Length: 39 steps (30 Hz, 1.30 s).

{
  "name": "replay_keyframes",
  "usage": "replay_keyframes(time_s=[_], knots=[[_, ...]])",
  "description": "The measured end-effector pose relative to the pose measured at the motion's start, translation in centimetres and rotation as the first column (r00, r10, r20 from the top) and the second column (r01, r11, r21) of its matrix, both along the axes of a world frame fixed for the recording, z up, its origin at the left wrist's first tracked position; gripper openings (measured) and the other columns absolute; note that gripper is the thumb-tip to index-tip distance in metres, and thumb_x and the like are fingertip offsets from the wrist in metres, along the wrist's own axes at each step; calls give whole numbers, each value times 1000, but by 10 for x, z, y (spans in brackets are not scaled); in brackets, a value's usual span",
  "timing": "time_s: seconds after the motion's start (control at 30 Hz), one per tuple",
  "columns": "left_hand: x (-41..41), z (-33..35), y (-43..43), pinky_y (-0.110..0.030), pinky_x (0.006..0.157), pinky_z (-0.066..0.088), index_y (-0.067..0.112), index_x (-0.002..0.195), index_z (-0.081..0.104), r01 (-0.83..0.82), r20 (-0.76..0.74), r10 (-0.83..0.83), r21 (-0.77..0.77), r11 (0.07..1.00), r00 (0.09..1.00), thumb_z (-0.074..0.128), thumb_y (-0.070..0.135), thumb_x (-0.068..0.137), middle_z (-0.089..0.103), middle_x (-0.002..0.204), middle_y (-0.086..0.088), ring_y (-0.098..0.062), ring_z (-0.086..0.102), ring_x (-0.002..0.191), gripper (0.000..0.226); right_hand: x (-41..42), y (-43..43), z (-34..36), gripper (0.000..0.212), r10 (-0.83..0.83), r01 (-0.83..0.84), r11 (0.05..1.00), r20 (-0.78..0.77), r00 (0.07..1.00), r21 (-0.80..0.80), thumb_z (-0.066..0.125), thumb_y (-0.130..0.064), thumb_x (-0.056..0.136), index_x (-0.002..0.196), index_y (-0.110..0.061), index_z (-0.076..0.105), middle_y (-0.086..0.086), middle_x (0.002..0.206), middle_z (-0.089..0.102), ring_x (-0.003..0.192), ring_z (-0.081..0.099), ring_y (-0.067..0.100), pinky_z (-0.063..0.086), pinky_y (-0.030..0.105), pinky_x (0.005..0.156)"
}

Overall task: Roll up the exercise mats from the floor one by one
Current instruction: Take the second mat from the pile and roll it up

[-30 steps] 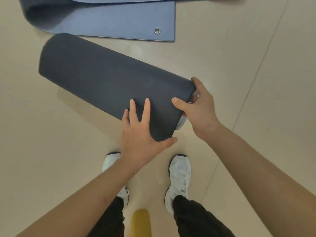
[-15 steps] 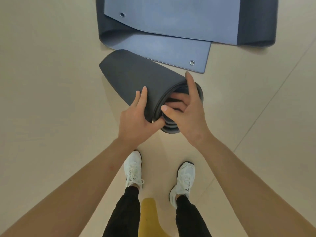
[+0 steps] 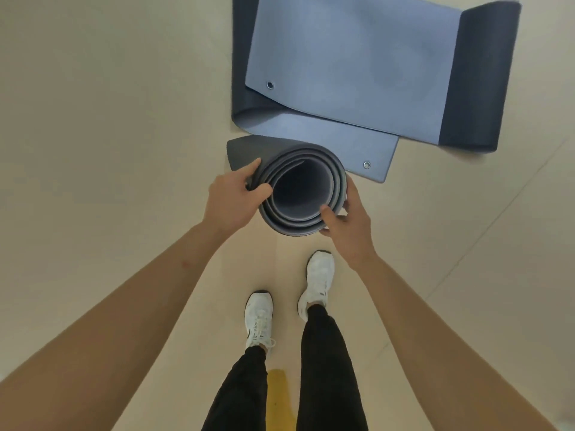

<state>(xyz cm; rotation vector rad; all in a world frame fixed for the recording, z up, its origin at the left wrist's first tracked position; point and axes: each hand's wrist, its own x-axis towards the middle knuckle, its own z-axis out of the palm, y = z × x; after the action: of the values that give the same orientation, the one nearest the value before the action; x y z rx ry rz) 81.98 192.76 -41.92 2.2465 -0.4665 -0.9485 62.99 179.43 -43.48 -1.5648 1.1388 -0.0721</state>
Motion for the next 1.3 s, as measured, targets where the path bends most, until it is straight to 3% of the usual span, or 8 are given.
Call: replay_keyframes(time_s=[0.17, 0.27, 0.43, 0.67, 0.9, 1.0, 1.13, 1.3], knots=[[38, 25, -13, -31, 94, 47, 28, 150, 50, 36, -69, -30, 87, 996, 997, 64, 45, 89, 71, 123, 2, -20, 64, 113, 64, 67, -9, 20, 68, 15, -17, 998, -34, 999, -57, 53, -13, 100, 159, -32, 25, -12, 127, 57, 108, 58, 9, 54, 36, 102], [50, 34, -21, -34, 91, 51, 23, 141, 52, -33, -26, 37, 152, 988, 999, 76, 45, 83, 69, 115, 4, -20, 65, 104, 68, 104, -21, 27, 66, 84, -85, 995, -35, 996, -47, 53, -12, 98, 158, -31, 31, -7, 109, 65, 91, 64, 14, 57, 39, 94], [103, 31, -31, -33, 79, 47, 13, 142, 52, -124, 10, 126, 255, 959, 992, 71, 26, 87, 72, 111, -8, -31, 67, 98, 59, 169, -41, 40, 64, 124, -121, 990, -40, 991, 70, 61, -15, 96, 154, -33, 39, 9, 112, 69, 97, 66, 31, 59, 43, 89], [206, 51, -3, -22, 65, 43, 14, 122, 62, -142, -114, 171, 232, 962, 979, 74, 22, 84, 70, 99, -1, -20, 65, 87, 40, 276, -37, 74, 60, 250, -231, 962, -135, 959, 144, 60, -16, 85, 136, -45, 51, -7, 82, 67, 79, 69, 24, 63, 48, 73], [304, 103, 81, -18, 65, 45, 16, 114, 67, -236, -235, 271, 166, 957, 933, 74, 20, 82, 71, 92, 3, -11, 67, 81, 33, 397, 15, 138, 57, 438, -406, 899, -285, 853, 165, 73, -30, 83, 135, -41, 52, -13, 109, 64, 101, 66, 18, 61, 50, 86], [359, 134, 118, -9, 55, 39, 17, 122, 67, -255, -265, 289, 157, 954, 920, 74, 19, 81, 71, 94, 2, -6, 62, 75, 41, 466, 46, 165, 49, 481, -446, 877, -294, 826, 179, 70, -19, 87, 126, -43, 53, -17, 99, 64, 95, 68, 18, 61, 52, 85], [439, 164, 170, -18, 57, 39, 21, 122, 69, -298, -266, 340, 186, 936, 902, 75, 20, 78, 70, 89, 4, -8, 62, 73, 44, 564, 85, 197, 58, 586, -529, 808, -273, 763, 258, 65, -7, 89, 136, -38, 52, -9, 99, 66, 86, 69, 17, 65, 46, 70], [516, 191, 220, -20, 60, 47, 26, 125, 69, -379, -221, 416, 191, 906, 882, 76, 20, 75, 73, 90, 2, -14, 68, 78, 51, 677, 122, 213, 63, 699, -649, 715, -294, 652, 260, 70, -18, 87, 144, -37, 48, -1, 108, 69, 91, 70, 23, 64, 46, 76]])
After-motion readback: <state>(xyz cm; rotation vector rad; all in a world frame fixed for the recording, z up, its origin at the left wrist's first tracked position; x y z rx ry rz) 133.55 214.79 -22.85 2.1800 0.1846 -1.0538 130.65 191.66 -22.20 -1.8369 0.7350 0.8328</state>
